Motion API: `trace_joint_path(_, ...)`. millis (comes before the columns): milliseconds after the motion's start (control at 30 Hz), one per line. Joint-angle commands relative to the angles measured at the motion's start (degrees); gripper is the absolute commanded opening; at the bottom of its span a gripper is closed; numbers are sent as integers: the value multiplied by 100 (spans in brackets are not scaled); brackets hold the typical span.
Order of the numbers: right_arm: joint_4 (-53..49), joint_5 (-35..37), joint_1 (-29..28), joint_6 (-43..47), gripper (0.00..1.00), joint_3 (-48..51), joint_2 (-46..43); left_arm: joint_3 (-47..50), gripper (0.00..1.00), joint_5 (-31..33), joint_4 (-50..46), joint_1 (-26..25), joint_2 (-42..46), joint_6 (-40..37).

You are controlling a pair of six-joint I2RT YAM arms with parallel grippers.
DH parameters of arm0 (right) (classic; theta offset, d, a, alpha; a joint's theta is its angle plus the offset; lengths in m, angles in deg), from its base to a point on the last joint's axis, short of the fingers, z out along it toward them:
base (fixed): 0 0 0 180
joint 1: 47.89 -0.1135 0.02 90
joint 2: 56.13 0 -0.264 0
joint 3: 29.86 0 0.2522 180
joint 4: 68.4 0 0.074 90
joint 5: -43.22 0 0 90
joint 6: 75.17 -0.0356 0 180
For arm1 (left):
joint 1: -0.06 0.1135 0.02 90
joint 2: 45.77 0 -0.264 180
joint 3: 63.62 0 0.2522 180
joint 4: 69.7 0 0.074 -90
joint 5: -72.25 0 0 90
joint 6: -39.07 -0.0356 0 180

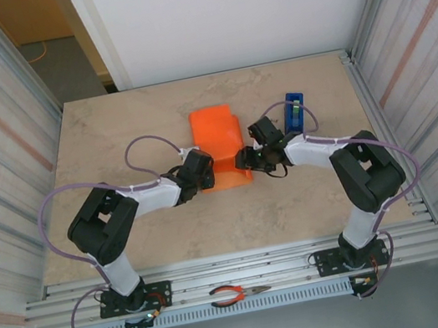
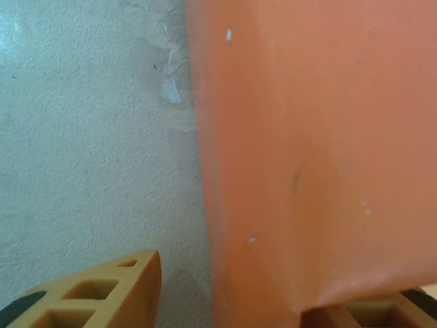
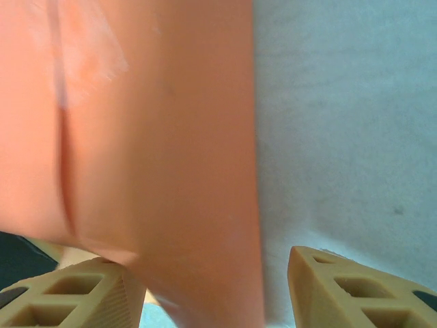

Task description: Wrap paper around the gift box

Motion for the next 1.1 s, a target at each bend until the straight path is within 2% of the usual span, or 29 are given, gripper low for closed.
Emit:
trace_joint_path(0, -14, 81, 20, -7, 56, 212, -321, -125, 49, 218, -141, -40, -81, 78)
trace_joint_path(133, 42, 20, 118, 19, 55, 287, -298, -138, 49, 212, -141, -40, -106, 62)
trace_joint_path(233, 104, -16, 167, 40, 48, 192, -98, -160, 50, 195, -149, -40, -120, 52)
trace_joint_path(400, 126, -142, 191, 81, 18, -130, 350, -203, 49, 188, -156, -49, -140, 53)
trace_joint_path(467, 131, -197, 182, 98, 11, -172, 387, -208, 49, 183, -159, -57, -134, 69)
trace_joint_path(533, 101, -187, 181, 112, 13, -166, 370, -204, 49, 184, -152, -67, -118, 69)
trace_joint_path(567, 81, -191, 181, 128, 18, -141, 340, -204, 49, 182, -156, -73, -113, 82)
trace_joint_path(633, 31, -167, 181, 141, 41, -110, 285, -204, 49, 181, -149, -86, -109, 104)
trace_joint_path(700, 23, -180, 183, 129, 48, -58, 217, -204, 49, 158, -141, -101, -101, 118)
trace_joint_path(1067, -91, -13, 190, -11, 50, 416, -608, -279, 48, 157, -210, -144, -43, 137)
